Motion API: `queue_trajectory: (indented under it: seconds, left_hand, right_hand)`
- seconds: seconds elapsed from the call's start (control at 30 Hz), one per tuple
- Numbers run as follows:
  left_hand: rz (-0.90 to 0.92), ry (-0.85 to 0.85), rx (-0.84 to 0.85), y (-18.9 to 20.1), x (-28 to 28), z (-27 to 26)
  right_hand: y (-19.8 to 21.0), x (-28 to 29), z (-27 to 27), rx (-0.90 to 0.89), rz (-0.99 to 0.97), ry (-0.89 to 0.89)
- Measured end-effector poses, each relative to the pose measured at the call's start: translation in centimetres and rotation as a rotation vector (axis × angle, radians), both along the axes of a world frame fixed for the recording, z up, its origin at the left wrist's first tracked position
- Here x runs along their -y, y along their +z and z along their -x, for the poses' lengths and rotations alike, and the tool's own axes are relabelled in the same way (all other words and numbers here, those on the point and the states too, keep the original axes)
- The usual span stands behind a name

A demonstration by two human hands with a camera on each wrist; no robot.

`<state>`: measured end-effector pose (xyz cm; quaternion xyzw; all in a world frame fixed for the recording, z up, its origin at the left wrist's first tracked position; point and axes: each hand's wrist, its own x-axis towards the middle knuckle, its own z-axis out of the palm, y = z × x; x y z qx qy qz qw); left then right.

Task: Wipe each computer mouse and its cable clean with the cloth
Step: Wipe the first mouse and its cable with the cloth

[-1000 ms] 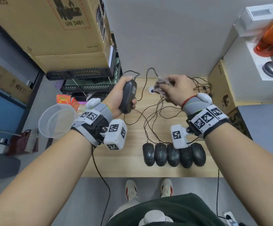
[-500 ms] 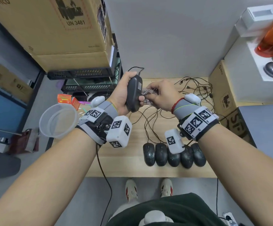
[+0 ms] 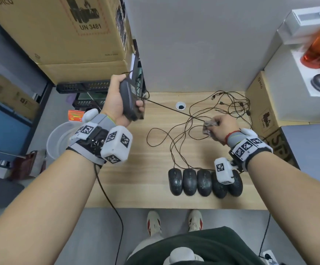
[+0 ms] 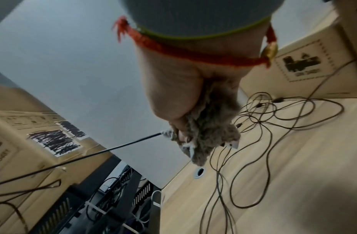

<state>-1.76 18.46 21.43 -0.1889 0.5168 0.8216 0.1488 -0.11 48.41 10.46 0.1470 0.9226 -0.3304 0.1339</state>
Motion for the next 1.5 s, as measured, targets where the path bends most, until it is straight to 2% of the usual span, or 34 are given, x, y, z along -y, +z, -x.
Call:
queue_trajectory:
  seconds: [0.13,0.2,0.3,0.37,0.5,0.57,0.63,0.73,0.8,0.9,1.03,1.17,1.27,1.4,1.5]
  left_hand:
    - [0.09,-0.019,0.011,-1.6,-0.3,-0.4]
    - [0.14,-0.057,0.033,-2.3,-0.7,-0.5]
    - [0.188,-0.12,0.082,-3.2,-1.4,-0.7]
    - [0.212,-0.162,0.107,-3.8,-2.1,-1.0]
    - [0.239,-0.244,0.12,-3.7,-4.0,-1.5]
    - [0.251,-0.256,0.111,-3.6,-4.6,-1.5]
    - [0.235,-0.259,0.091,-3.5,-5.0,-1.4]
    - [0.128,-0.256,0.079,-3.0,-5.2,-1.3]
    - [0.074,-0.272,0.092,-2.9,-5.3,-1.1]
    - [0.101,-0.287,0.093,-2.8,-5.5,-1.1]
    - [0.111,-0.222,0.09,-2.4,-5.9,-0.9]
    - [0.101,-0.114,0.03,-1.5,-6.2,-0.2]
    - [0.115,-0.102,0.014,-1.3,-6.2,0.1]
    - [0.135,-0.106,-0.005,-1.8,-6.5,0.1]
    - [0.139,-0.072,0.006,-2.2,-6.8,-0.2]
  right_hand:
    - [-0.4,-0.5,0.8,-0.002,-0.015,-0.141]
    - [0.1,0.0,1.4,-0.037,0.062,-0.141]
    - [1.7,1.3,2.1,-0.149,0.31,-0.058]
    - [2.9,2.8,2.2,-0.205,0.372,0.035]
    - [4.7,5.9,1.6,-0.103,0.606,0.226]
    - [5.0,6.7,1.0,-0.063,0.586,0.309]
    - [4.0,7.1,1.3,-0.043,0.479,0.365]
    - [2.9,7.5,1.4,0.045,0.405,0.455]
    - [2.5,7.5,1.2,0.1,0.378,0.469]
    - [2.7,7.2,0.9,0.098,0.351,0.46]
    - [3.3,6.7,0.4,0.169,0.47,0.497]
    - [3.8,5.8,0.1,0.199,0.331,0.62]
    - [3.7,5.6,0.1,0.218,0.396,0.569]
    - [5.1,5.4,-0.1,0.206,0.543,0.415]
    - [4.8,4.8,0.3,0.173,0.469,0.52]
